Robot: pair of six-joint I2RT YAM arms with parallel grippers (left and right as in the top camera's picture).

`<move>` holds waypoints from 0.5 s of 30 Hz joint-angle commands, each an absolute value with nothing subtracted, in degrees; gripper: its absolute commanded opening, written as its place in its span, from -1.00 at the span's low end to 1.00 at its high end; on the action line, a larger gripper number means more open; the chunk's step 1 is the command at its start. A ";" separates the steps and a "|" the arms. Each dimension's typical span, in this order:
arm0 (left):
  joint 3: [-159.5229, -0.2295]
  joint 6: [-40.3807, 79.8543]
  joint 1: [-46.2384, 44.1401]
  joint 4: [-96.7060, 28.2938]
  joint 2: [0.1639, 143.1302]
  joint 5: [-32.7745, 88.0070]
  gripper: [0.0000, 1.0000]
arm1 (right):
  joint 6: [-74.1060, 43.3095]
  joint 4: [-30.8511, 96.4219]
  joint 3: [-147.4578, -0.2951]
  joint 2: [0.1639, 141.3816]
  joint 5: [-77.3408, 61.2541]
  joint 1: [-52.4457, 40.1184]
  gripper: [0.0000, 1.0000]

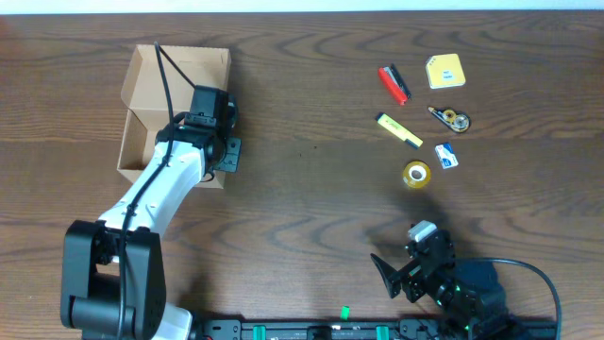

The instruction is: Pack container

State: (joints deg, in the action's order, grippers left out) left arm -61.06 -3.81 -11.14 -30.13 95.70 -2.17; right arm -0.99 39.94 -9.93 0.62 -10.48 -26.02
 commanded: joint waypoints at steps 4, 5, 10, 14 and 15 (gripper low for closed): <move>-64.88 1.41 -13.96 -30.02 95.66 -2.55 -0.89 | -0.34 40.23 -9.37 0.32 -10.35 -26.55 0.99; -65.23 2.15 -14.92 -30.02 95.66 -2.55 -0.89 | -0.36 40.23 -9.37 0.32 -10.33 -26.55 0.98; -68.62 10.55 -22.00 -30.02 95.66 -2.55 -0.89 | -0.36 40.23 -9.37 0.32 -10.33 -26.55 0.98; -72.07 19.46 -28.56 -29.89 95.68 -2.57 -0.90 | -0.36 40.23 -9.37 0.32 -10.33 -26.55 0.98; -72.62 21.28 -29.91 -29.65 95.68 -2.57 -0.88 | -0.36 40.23 -9.37 0.32 -10.33 -26.55 0.99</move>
State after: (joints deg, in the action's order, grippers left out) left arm -70.11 13.76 -27.49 -29.98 95.70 -1.91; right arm -0.99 39.94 -9.93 0.62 -10.48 -26.02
